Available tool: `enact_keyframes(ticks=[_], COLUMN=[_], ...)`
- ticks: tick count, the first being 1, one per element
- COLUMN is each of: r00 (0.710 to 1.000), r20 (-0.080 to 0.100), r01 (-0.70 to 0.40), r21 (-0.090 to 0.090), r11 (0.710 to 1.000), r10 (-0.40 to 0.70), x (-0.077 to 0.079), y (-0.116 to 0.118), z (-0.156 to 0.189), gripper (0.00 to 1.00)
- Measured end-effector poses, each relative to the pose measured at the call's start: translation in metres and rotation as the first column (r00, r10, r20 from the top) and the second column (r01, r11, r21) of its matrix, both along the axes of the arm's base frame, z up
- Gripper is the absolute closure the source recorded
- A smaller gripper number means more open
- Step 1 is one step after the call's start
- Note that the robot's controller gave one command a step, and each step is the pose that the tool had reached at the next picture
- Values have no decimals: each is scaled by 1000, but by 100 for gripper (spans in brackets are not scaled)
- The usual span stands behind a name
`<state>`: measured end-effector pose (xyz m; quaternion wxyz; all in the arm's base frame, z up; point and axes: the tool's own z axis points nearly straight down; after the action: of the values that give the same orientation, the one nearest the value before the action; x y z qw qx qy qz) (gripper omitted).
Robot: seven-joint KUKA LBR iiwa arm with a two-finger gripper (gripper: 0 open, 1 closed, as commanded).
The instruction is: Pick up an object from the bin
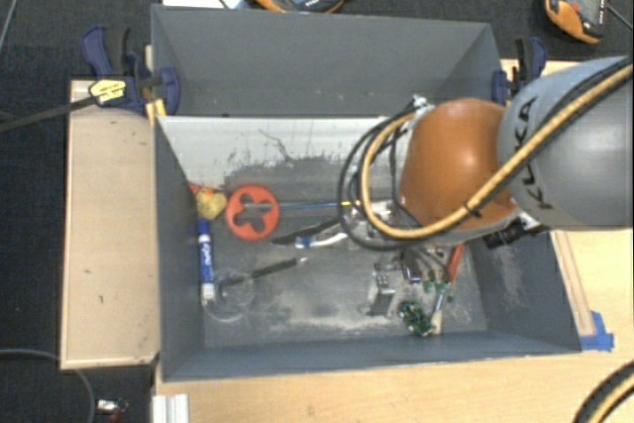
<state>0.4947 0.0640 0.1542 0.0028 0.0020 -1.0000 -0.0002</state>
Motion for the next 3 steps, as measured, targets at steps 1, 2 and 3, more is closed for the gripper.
enact_keyframes(ticks=[1,2,3], r00=[1000,981,989], r20=[7,9,14], r01=[4,-195,-144], r21=[0,2,0], r11=[1000,981,990], r10=[-4,195,144], x=[2,64,62], y=[0,82,83], z=[3,-84,-29], gripper=[0,0,0])
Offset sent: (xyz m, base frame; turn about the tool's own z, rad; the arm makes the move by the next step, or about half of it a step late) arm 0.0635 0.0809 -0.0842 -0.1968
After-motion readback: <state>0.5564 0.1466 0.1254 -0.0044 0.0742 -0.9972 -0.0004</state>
